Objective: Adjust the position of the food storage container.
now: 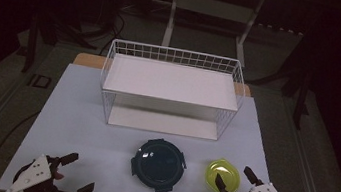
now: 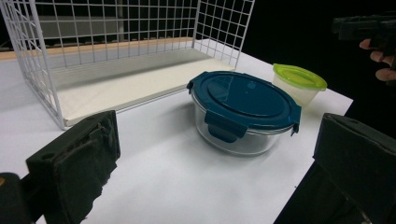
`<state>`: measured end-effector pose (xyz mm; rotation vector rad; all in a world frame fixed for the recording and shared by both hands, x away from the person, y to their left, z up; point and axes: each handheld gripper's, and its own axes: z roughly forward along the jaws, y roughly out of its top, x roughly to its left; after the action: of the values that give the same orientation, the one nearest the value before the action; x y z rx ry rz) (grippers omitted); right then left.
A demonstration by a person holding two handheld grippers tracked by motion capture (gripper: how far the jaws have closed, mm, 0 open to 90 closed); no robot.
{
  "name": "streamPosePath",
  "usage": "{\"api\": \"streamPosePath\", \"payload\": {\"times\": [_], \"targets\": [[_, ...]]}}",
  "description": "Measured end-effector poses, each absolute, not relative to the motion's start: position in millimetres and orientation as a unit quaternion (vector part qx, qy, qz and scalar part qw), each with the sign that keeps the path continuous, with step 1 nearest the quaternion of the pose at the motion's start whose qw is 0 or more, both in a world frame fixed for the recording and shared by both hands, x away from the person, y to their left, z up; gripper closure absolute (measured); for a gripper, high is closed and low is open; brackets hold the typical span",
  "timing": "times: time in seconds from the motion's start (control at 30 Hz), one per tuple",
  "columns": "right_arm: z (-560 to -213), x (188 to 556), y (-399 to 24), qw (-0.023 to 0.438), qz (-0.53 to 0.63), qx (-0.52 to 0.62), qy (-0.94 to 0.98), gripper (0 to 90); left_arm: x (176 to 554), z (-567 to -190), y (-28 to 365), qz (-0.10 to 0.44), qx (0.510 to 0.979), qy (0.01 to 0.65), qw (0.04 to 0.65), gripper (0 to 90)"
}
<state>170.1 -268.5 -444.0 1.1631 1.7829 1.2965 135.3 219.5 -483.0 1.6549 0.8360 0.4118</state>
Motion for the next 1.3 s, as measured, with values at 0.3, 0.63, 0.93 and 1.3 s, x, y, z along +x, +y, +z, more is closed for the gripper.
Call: {"api": "streamPosePath", "payload": {"times": [0.3,0.63,0.93,1.3], "targets": [[-443.9,171.4,-269.8,0.317,0.498,0.441,0.676,10.0,131.8,-480.5,215.9,0.182,0.713,0.354,0.578,0.2],[-442.8,169.8,-273.1,0.316,0.502,0.444,0.672,10.0,133.6,-472.8,201.3,0.152,0.736,0.321,0.576,0.2],[-443.3,168.5,-273.1,0.315,0.499,0.449,0.671,10.0,139.8,-461.1,193.3,0.133,0.748,0.295,0.580,11.3],[-442.9,168.0,-272.5,0.313,0.502,0.446,0.672,10.0,154.9,-458.2,171.5,0.114,0.781,0.266,0.554,46.2]]}}
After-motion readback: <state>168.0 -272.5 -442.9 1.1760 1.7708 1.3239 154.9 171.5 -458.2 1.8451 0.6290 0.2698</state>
